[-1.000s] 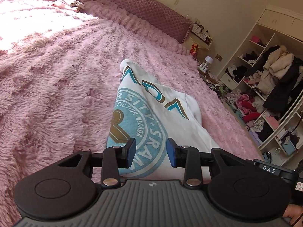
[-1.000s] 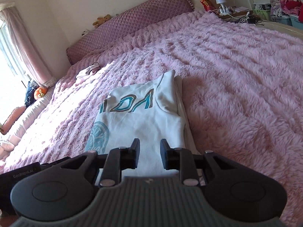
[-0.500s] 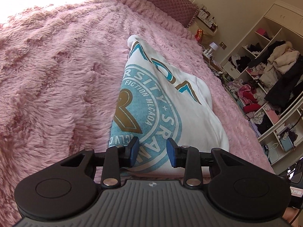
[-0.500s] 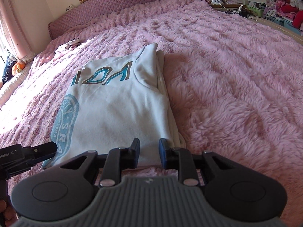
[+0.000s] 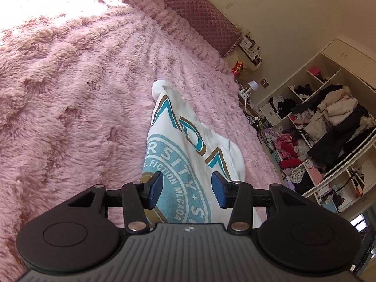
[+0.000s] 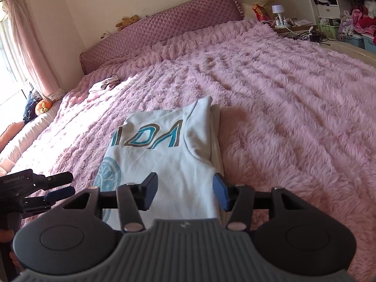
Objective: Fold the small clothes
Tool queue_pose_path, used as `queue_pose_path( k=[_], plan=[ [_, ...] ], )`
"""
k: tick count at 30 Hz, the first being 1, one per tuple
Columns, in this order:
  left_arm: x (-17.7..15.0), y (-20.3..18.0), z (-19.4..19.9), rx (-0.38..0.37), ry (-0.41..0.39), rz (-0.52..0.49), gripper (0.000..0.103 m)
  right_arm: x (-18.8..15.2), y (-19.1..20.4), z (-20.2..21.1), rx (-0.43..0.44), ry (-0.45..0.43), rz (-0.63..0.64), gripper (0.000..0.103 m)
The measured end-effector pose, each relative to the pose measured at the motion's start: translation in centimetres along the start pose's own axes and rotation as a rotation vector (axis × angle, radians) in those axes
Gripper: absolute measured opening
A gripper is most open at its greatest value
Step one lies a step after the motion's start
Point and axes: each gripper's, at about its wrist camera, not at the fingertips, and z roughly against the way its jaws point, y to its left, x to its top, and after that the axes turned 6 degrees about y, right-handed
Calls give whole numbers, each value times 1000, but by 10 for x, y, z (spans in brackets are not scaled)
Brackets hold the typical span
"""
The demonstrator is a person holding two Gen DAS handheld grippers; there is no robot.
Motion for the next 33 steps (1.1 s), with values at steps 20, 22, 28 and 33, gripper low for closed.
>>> queue_pose_path(
  k=[20, 22, 28, 33],
  plan=[
    [40, 104, -113, -323, 218, 395, 63, 45, -108, -140, 507, 237, -462, 73],
    [45, 102, -125, -332, 240, 391, 64, 51, -103, -154, 526, 250, -458, 75],
    [55, 88, -153, -315, 308, 334, 64, 62, -82, -185, 509, 283, -401, 77],
    [52, 72, -154, -199, 285, 264, 40, 61, -74, -189, 399, 303, -336, 47]
  ],
)
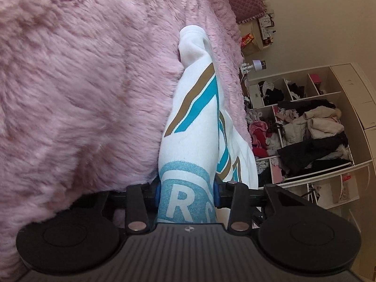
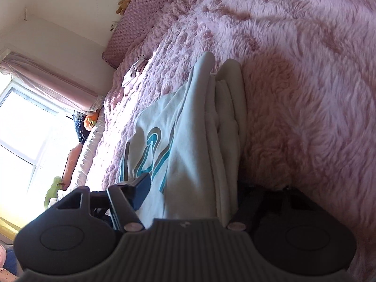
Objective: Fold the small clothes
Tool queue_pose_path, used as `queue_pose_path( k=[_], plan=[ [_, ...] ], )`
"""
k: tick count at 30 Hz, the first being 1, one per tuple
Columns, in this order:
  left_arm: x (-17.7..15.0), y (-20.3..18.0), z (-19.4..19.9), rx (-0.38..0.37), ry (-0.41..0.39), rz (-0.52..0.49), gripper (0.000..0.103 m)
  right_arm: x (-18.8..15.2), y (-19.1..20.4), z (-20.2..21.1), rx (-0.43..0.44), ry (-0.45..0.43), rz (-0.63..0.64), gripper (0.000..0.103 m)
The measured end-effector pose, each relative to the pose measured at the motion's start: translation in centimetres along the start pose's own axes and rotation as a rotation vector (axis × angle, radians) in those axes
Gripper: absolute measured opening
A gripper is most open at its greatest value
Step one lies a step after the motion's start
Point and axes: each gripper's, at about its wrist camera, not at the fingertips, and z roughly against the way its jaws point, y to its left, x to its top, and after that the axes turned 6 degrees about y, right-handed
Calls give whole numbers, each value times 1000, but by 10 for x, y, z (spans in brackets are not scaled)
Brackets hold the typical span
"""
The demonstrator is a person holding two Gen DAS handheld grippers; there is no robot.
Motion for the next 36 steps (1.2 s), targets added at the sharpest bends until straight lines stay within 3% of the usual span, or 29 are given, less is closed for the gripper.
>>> queue_pose_path(
  k=[1, 2, 6, 10, 16, 24, 31, 36],
  plan=[
    [-3, -3, 2, 10, -8, -4, 39, -1, -1, 0, -34, 6, -14, 37],
    [-6, -8, 2, 25, -16, -13, 37, -1, -1, -1, -38, 4, -29, 34],
    [-12, -32, 8, 84, -38, -31, 34, 1, 22, 3, -117, -6, 10, 26],
    [-13, -54, 21, 77, -51, -39, 33, 2, 57, 15, -168, -15, 96, 23],
    [-19, -86, 72, 61, -112, -85, 33, -6, 112, 34, -125, -23, 162, 22],
    [-49, -118, 180, 108, -229, -163, 33, -44, 202, 43, -5, -1, 267, 22],
    [-64, -100, 239, 141, -298, -127, 33, -85, 246, 19, 47, 57, 311, 22],
    [-69, -71, 244, 145, -306, -86, 33, -105, 249, -2, 26, 110, 315, 22]
  ],
)
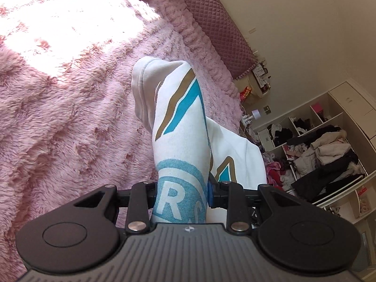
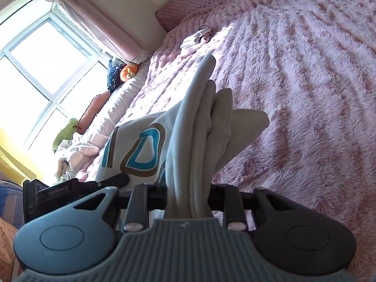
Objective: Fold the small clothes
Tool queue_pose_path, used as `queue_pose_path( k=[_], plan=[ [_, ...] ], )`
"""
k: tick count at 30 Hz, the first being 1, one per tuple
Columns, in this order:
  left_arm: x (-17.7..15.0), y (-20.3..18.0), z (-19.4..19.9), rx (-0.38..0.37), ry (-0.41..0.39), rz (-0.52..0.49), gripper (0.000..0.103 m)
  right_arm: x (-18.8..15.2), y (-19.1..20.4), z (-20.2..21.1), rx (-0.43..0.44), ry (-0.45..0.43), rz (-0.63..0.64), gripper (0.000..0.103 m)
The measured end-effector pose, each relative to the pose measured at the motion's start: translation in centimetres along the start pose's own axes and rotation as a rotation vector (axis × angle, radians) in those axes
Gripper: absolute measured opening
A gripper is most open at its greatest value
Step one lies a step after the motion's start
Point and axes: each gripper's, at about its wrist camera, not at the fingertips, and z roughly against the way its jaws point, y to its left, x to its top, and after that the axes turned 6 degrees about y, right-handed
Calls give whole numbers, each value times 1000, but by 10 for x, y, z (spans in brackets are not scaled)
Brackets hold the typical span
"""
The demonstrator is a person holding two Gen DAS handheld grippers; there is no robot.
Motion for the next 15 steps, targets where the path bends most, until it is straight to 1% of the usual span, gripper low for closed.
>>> queue_pose_path(
  k=[2, 5, 8, 10, 11, 12, 13, 14, 15],
  plan=[
    [-4, 13, -6, -2, 4, 15, 33, -4, -6, -13, -25, 23, -4, 22],
    [-17, 44, -21, 17, 20, 27, 33, -14, -20, -31, -71, 63, -1, 22],
    [-31, 76, -40, 32, 52, 90, 33, -28, -49, -48, -108, 127, -65, 22],
    [-40, 96, -49, 38, 53, 128, 33, -38, -65, -58, -135, 150, -93, 22],
    [-42, 106, -50, 27, 48, 153, 34, -42, -73, -61, -142, 152, -98, 23],
    [-43, 116, -50, -4, 45, 190, 34, -45, -78, -61, -137, 146, -111, 24],
    [-43, 123, -49, -31, 45, 220, 35, -47, -82, -61, -132, 140, -128, 29],
    [-41, 127, -48, -46, 49, 234, 36, -47, -85, -61, -133, 132, -141, 36],
    [-38, 130, -46, -58, 58, 238, 36, -46, -88, -59, -142, 127, -146, 40]
  ],
)
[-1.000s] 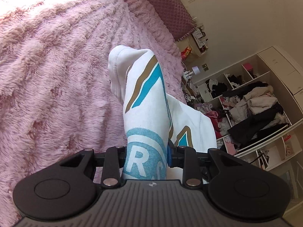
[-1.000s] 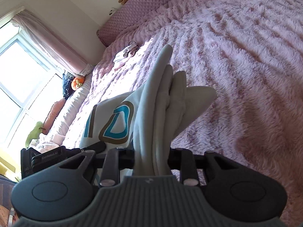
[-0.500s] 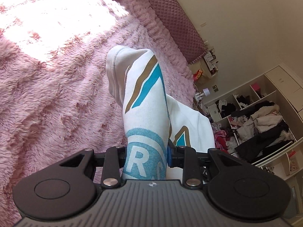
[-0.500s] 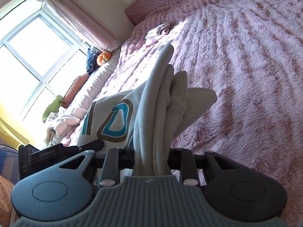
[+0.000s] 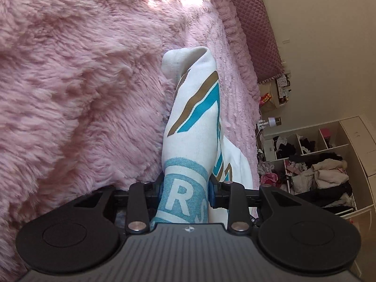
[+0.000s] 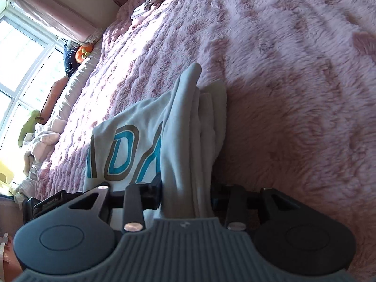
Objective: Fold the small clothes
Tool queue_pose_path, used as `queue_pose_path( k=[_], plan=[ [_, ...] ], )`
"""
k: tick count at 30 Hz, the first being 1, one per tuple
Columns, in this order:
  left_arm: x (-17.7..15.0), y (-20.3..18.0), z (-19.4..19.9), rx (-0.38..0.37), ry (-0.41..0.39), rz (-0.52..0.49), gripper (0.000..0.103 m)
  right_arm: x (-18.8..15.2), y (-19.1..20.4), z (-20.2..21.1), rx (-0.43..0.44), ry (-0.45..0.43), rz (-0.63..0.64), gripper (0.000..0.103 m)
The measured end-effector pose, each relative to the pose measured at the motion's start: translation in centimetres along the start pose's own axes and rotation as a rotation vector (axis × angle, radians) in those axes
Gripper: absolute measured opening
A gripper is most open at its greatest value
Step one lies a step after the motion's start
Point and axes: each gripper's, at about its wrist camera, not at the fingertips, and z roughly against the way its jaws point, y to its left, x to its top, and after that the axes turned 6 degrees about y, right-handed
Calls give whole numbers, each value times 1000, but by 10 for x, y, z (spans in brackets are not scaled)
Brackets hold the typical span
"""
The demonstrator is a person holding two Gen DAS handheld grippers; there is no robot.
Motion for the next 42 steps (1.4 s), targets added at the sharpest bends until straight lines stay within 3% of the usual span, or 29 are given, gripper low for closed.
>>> queue_pose_path(
  k=[1, 5, 7, 9, 11, 13, 16, 22, 25, 26, 30, 32, 34, 36, 37, 40, 42],
  plan=[
    [4, 0, 3, -3, 13, -1, 36, 1, -1, 3, -13, -6, -1, 47],
    [21, -6, 21, -2, 50, -20, 39, -5, 7, 36, -46, -102, 35, 48],
    [28, -9, 30, 12, 30, -47, 39, -16, 23, 64, -43, -187, 116, 50],
    [36, -10, 39, 20, -21, -57, 40, -34, 37, 79, 19, -209, 188, 55],
    [46, -5, 39, 25, -48, -33, 43, -51, 45, 79, 78, -167, 235, 58],
    [57, 2, 25, 16, -10, 13, 43, -72, 49, 65, 93, -83, 251, 58],
    [69, 13, -2, -64, 39, 89, 44, -93, 44, 47, 65, -17, 229, 57],
    [96, 16, -44, -147, 52, 137, 51, -102, 39, 45, 80, -15, 191, 54],
    [110, 9, -59, -128, 45, 103, 51, -100, 31, 45, 91, 0, 171, 53],
    [113, 5, -61, -120, 39, 78, 48, -100, 30, 45, 92, 3, 172, 53],
    [122, -22, -61, -106, -37, -101, 10, -99, 29, 43, 89, 11, 183, 53],
    [119, -41, -55, -120, -85, -257, 10, -99, 29, 43, 90, 11, 181, 53],
    [118, -52, -56, -43, -84, -366, 10, -100, 28, 42, 91, 10, 175, 53],
    [120, -52, -63, 75, -65, -383, 11, -100, 26, 42, 95, 10, 169, 53],
    [122, -49, -65, 118, -52, -365, 13, -101, 25, 41, 97, 10, 166, 53],
    [128, -40, -64, 176, -31, -329, 36, -99, 28, 42, 86, 14, 181, 53],
    [133, -35, -52, 183, -32, -283, 39, -101, 32, 41, 72, 16, 201, 53]
  ],
)
